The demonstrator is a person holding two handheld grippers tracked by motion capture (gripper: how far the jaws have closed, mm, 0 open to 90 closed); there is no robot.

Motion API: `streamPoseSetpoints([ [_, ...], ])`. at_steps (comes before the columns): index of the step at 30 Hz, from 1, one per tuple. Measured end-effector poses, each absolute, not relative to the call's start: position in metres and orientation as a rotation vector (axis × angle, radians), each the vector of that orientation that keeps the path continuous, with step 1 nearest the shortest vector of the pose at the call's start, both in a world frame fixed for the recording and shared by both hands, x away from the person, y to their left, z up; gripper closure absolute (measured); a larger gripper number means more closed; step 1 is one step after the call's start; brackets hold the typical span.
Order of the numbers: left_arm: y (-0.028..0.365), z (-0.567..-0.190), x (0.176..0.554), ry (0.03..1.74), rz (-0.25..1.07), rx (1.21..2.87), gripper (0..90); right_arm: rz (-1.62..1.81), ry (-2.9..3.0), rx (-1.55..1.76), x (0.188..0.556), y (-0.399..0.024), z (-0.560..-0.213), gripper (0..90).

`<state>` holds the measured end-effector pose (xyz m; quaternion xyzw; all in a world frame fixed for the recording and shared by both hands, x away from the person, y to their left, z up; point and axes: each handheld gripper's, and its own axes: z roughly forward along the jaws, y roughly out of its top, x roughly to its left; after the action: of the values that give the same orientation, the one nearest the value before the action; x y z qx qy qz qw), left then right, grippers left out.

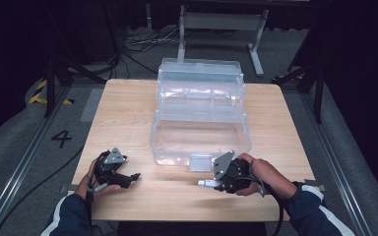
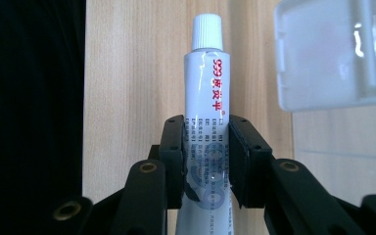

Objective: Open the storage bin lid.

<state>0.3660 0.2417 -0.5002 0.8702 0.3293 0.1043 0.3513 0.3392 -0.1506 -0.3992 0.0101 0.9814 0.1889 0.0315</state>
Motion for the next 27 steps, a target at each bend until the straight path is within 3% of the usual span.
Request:
streamPoseSetpoints([
  [27, 0.241, -0.500, 0.366, 0.858, 0.277, 2.252, 14.3, 0.586, 2.907, 0.009, 0.350, -0.162, -0.338, 70.4],
])
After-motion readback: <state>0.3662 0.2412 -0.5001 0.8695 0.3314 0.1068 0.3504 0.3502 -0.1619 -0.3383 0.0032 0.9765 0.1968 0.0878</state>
